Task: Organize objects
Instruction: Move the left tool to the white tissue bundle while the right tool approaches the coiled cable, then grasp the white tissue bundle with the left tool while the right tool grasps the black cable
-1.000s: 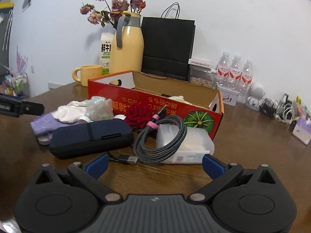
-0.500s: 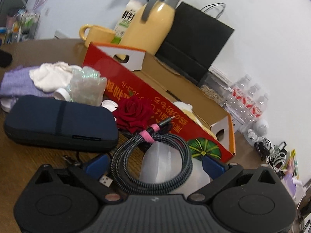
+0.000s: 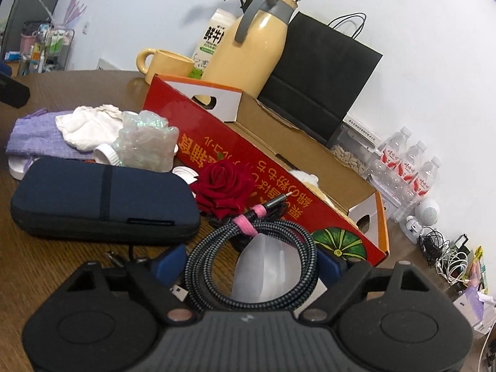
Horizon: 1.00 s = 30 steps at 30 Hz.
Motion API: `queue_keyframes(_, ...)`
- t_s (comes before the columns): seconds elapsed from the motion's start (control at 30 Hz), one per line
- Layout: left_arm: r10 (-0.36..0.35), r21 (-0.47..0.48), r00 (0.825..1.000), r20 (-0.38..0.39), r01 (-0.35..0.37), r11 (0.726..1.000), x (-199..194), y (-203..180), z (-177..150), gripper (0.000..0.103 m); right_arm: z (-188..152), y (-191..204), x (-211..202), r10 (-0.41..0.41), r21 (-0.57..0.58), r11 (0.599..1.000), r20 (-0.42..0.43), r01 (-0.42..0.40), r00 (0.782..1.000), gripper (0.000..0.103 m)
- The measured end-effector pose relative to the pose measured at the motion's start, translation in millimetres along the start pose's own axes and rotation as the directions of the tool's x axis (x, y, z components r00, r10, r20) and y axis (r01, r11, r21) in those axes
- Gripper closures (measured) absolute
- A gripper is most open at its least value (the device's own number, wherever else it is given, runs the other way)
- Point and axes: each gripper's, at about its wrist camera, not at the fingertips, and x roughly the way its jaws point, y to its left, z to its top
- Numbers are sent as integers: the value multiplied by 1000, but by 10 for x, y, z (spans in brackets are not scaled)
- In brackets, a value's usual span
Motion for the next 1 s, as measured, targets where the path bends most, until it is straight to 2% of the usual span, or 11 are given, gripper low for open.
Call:
queue_keyframes(0.23, 21, 14, 1000, -1, -21, 1000, 28, -56, 45, 0, -76, -73, -89, 7, 82, 997, 55, -12, 998, 17)
queue_keyframes(0.57, 15, 41, 1000, -10, -15, 999, 171, -296, 128, 0, -185, -318, -267, -50, 228, 974, 163, 12, 985, 18)
queue_keyframes(0.9, 5, 75, 998, -56, -1, 997, 489, -541, 219, 0, -217, -389, -376, -72, 280, 960, 236, 3, 969, 18)
queue_keyframes(1.0, 26, 101, 996, -80, -18, 995, 621, -601, 225, 0, -221, -407, -390, -80, 293, 956, 247, 4, 966, 18)
